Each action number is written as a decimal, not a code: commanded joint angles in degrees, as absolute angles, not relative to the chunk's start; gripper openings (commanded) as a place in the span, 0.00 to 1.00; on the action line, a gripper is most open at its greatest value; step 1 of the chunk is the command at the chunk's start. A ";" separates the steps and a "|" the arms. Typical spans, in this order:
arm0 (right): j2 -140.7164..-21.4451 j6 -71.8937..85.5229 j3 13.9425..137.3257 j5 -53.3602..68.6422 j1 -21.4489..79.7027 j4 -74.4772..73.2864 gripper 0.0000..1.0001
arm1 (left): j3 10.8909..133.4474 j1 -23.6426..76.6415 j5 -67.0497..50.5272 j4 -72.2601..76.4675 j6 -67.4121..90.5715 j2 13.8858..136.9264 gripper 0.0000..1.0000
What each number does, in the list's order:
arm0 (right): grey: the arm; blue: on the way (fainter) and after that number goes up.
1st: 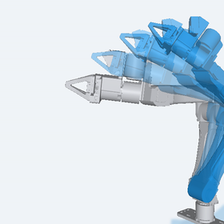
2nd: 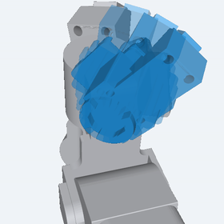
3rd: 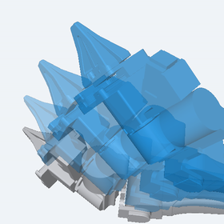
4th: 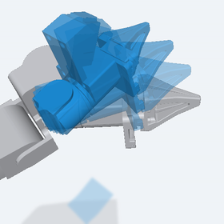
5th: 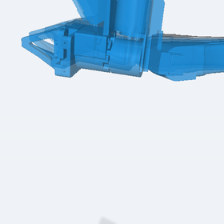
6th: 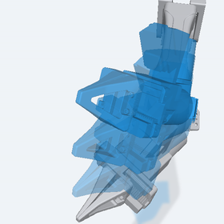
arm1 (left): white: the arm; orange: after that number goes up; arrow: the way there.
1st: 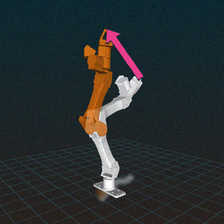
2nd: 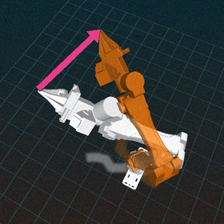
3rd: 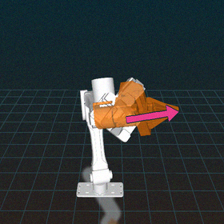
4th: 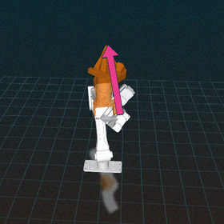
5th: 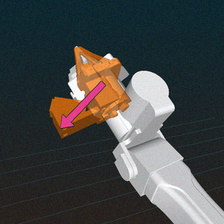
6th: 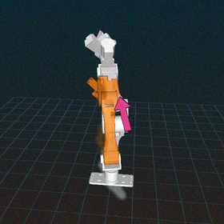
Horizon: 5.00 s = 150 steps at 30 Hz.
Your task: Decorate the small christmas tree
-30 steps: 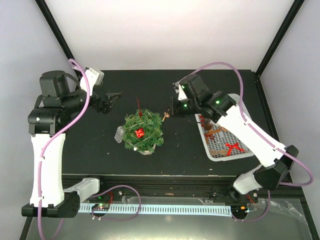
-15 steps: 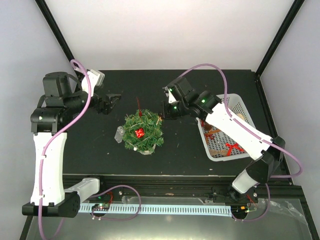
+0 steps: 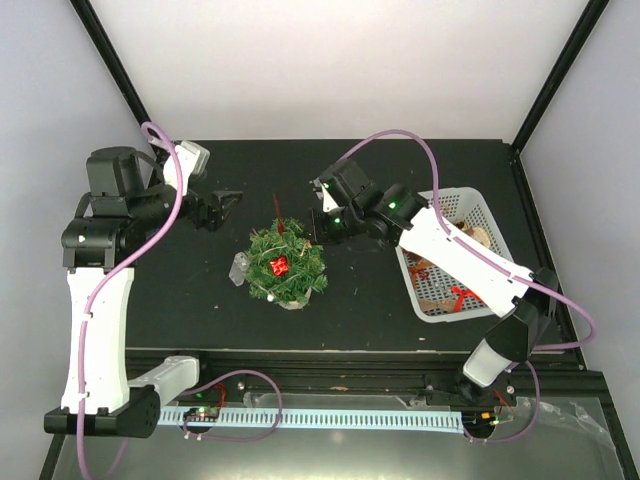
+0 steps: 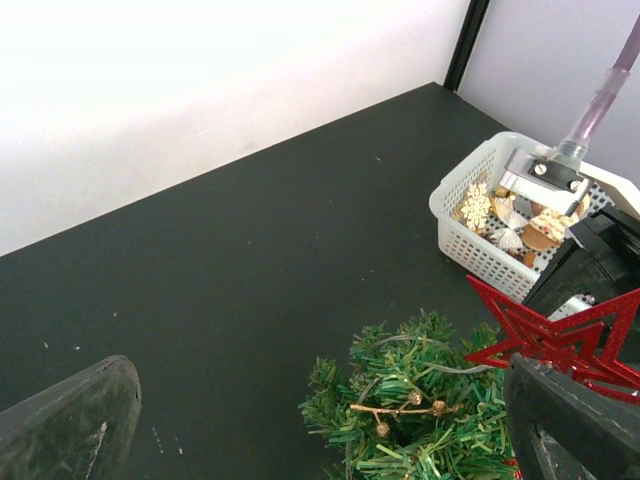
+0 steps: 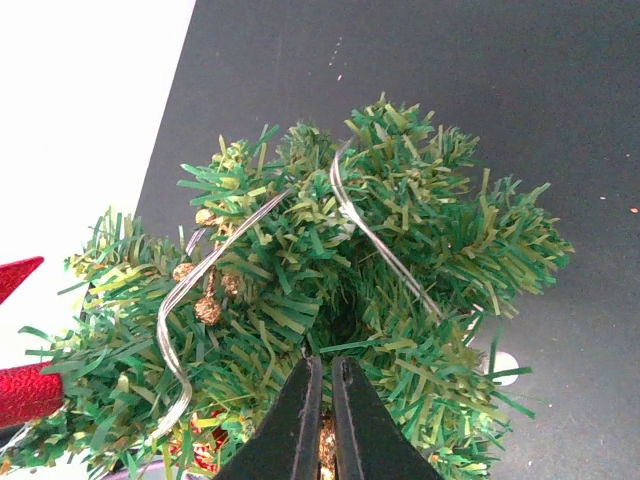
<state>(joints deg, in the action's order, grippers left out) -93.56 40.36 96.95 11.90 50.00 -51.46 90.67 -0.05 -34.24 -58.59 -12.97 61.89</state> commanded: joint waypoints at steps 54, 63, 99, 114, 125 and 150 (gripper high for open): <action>-91.74 44.02 95.16 11.35 51.43 -48.59 0.29 | 86.63 -1.19 -36.79 -57.86 -11.51 58.51 0.99; -92.04 44.64 95.55 8.62 51.33 -48.47 0.30 | 86.67 -1.24 -37.09 -58.34 -11.60 58.25 0.99; -81.98 43.28 86.24 8.09 52.29 -54.90 0.09 | 86.55 -2.25 -37.44 -57.56 -11.23 58.56 0.99; -89.03 42.25 92.32 11.30 52.27 -52.96 0.08 | 86.18 -2.35 -37.68 -57.29 -11.16 58.89 0.99; -89.97 41.22 92.73 12.02 52.29 -53.60 0.08 | 86.44 -2.50 -38.12 -57.22 -11.25 60.07 0.99; -88.91 41.98 95.38 6.38 52.21 -55.65 0.13 | 85.88 -3.02 -38.95 -57.48 -11.38 59.71 0.99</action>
